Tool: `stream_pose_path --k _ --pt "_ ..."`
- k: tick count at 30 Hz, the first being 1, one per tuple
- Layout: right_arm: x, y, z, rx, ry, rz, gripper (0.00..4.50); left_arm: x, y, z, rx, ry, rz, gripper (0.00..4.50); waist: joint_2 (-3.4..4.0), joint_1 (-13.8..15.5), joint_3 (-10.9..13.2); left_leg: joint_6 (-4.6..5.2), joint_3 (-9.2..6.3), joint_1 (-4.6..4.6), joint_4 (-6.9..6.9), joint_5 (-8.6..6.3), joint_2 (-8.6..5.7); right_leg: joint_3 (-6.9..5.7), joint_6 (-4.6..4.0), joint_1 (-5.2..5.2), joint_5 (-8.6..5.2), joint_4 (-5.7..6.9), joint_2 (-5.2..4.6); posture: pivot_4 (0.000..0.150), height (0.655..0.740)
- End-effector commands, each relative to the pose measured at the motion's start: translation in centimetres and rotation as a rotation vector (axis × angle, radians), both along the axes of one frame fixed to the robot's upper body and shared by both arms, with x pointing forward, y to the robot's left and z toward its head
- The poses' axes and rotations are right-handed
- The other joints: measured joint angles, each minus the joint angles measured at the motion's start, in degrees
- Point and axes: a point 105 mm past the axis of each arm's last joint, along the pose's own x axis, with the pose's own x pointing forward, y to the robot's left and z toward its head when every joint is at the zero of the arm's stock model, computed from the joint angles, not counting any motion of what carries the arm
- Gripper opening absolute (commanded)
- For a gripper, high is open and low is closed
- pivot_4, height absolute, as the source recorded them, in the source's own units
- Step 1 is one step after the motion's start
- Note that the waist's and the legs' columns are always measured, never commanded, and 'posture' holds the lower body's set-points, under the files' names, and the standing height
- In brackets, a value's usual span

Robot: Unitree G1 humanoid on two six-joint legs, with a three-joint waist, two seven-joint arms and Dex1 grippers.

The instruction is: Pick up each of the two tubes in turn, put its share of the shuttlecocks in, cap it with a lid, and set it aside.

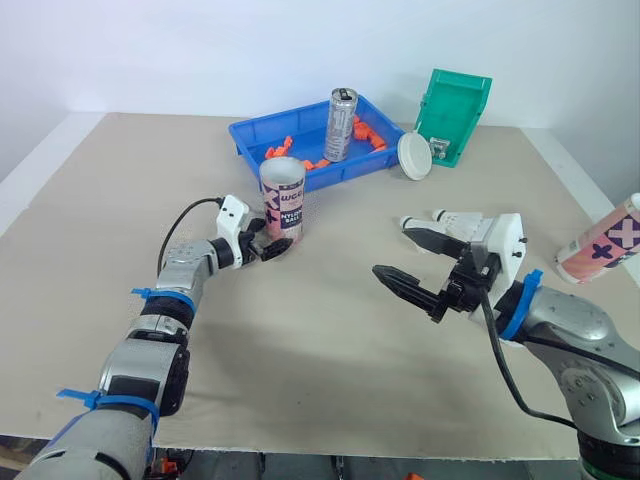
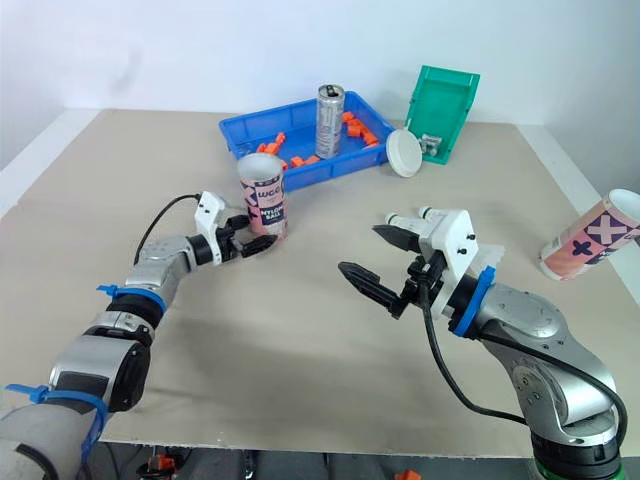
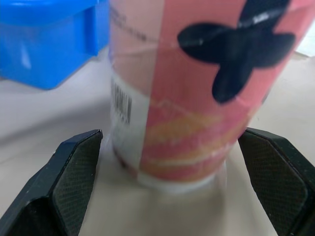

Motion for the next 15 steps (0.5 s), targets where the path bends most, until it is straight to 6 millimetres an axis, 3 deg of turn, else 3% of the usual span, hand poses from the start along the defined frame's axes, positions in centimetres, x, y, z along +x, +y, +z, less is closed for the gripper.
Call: stream_pose_path --k 1,12,15 --pt "-0.6 -0.1 1.7 -0.004 -0.072 -0.003 4.43 0.9 -0.6 1.5 -0.006 -0.050 0.030 4.50 0.00 0.00 0.00 0.00 0.00 0.00 0.00 0.00 0.00 0.00 0.00 0.00 0.00 0.00 0.00 0.150 0.7400" --pt "-0.6 -0.2 1.9 -0.020 -0.075 -0.019 4.43 1.6 -3.3 2.0 -0.043 -0.051 0.063 4.50 -0.02 0.00 0.01 0.00 -0.04 -0.02 0.00 0.00 -0.01 -0.01 0.02 -0.01 -0.02 0.00 0.01 0.150 0.7400" --pt "-0.6 -0.4 1.8 -0.026 -0.073 -0.027 4.50 1.5 -3.5 1.9 -0.050 -0.050 0.058 3.63 -0.02 0.00 0.01 0.00 -0.04 -0.02 -0.01 0.00 -0.01 -0.01 0.02 0.00 -0.01 0.00 0.01 0.150 0.7400"
